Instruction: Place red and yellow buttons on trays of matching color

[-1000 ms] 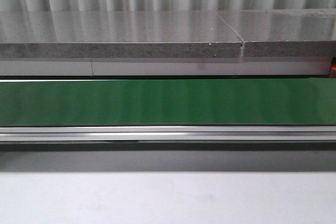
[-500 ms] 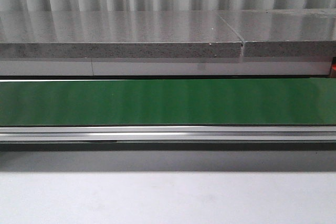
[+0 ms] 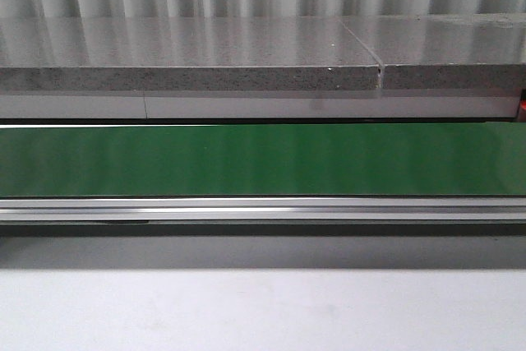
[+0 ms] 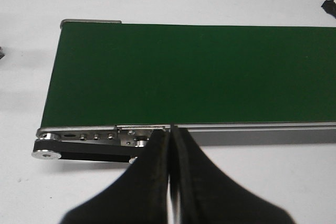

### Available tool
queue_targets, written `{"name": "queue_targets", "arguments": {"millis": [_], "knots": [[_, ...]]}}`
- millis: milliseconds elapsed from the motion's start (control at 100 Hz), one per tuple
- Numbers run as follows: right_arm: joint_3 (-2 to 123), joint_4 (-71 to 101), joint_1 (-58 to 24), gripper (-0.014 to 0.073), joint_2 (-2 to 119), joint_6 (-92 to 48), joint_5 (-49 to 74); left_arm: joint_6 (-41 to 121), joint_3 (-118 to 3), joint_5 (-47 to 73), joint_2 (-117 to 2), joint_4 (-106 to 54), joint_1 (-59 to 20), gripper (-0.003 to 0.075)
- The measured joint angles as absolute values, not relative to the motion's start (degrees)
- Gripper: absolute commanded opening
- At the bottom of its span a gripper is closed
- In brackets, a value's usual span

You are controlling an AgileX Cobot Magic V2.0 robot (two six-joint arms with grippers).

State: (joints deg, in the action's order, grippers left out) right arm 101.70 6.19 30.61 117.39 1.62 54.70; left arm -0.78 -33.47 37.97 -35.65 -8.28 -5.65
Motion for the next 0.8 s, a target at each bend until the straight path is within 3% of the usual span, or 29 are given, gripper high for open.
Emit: {"name": "queue_targets", "arguments": {"millis": [520, 590, 720, 800], "knots": [[102.18, 6.27, 30.61, 0.0222, 122.85, 1.74, 50.99, -0.78, -33.47, 37.97, -35.65, -8.28, -5.65, -0.0020], [102.18, 6.27, 30.61, 0.0269, 123.16, 1.74, 50.99, -0.78, -33.47, 37.97, -35.65, -8.28, -5.65, -0.0020], [102.18, 6.27, 30.61, 0.0444, 123.16, 1.74, 50.77, -0.78, -33.47, 37.97, -35.65, -8.28, -5.65, -0.0020], [102.18, 6.27, 30.61, 0.0483, 123.16, 1.74, 50.63, -0.78, -33.47, 37.97, -35.65, -8.28, -5.65, -0.0020]]}}
